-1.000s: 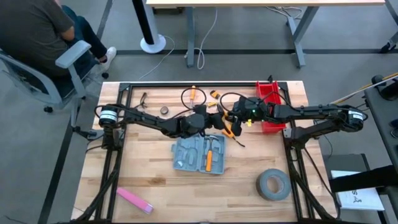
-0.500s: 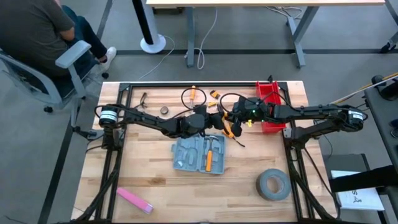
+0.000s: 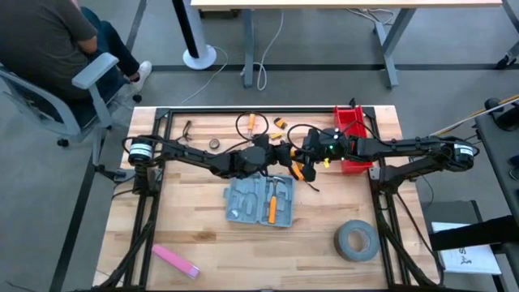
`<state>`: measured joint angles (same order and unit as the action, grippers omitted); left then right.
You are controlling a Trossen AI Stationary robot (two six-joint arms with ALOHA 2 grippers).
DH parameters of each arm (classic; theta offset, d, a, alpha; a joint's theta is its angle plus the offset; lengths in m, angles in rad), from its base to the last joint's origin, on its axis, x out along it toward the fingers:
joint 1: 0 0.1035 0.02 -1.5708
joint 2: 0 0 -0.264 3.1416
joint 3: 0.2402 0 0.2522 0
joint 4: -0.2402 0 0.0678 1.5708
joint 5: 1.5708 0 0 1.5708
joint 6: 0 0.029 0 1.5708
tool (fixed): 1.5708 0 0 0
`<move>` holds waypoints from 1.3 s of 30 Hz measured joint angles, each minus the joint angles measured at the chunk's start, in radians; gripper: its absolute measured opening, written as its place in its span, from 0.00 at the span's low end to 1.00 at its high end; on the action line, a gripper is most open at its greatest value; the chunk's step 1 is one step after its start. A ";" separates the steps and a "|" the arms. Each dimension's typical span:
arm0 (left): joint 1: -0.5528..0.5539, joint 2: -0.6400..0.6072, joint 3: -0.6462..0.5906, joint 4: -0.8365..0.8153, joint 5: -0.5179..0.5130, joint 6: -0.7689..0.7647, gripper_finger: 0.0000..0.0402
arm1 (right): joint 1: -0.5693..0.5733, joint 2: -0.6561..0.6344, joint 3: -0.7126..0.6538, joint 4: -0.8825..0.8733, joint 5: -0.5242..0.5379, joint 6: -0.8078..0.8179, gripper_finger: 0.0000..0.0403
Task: Prefit tool cases
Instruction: Put the yellow pliers into the gray pre-fit tool case
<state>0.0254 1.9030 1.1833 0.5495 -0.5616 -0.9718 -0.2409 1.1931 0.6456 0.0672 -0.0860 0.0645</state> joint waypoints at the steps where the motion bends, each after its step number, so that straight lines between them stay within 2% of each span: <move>1: 0.001 0.000 0.002 0.000 0.004 0.003 0.18 | 0.000 0.000 0.000 0.002 0.000 0.000 0.08; 6: 0.002 0.000 0.010 -0.016 0.017 0.020 0.08 | -0.001 0.000 0.000 0.004 0.015 0.004 0.08; 13: 0.001 0.000 0.014 -0.027 0.025 0.027 0.08 | -0.001 0.000 0.000 0.003 0.026 0.009 0.09; 16: 0.001 0.000 0.014 -0.028 0.028 0.031 0.08 | -0.001 0.000 0.000 0.004 0.026 0.017 0.14; 24: -0.001 0.000 0.014 -0.036 0.043 0.032 0.08 | -0.001 0.000 0.000 0.018 0.034 0.025 0.37; 28: -0.001 0.000 0.014 -0.036 0.043 0.032 0.08 | -0.001 -0.001 0.000 0.016 0.037 0.030 0.45; 32: -0.001 0.000 0.014 -0.037 0.040 0.040 0.08 | -0.001 -0.001 0.000 -0.004 0.034 0.030 0.48; 39: 0.000 -0.002 0.014 -0.055 0.042 0.047 0.08 | 0.022 -0.031 0.000 -0.081 0.023 0.011 0.47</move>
<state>0.0253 1.9015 1.1969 0.4947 -0.5195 -0.9245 -0.2192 1.1623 0.6460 -0.0137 -0.0628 0.0756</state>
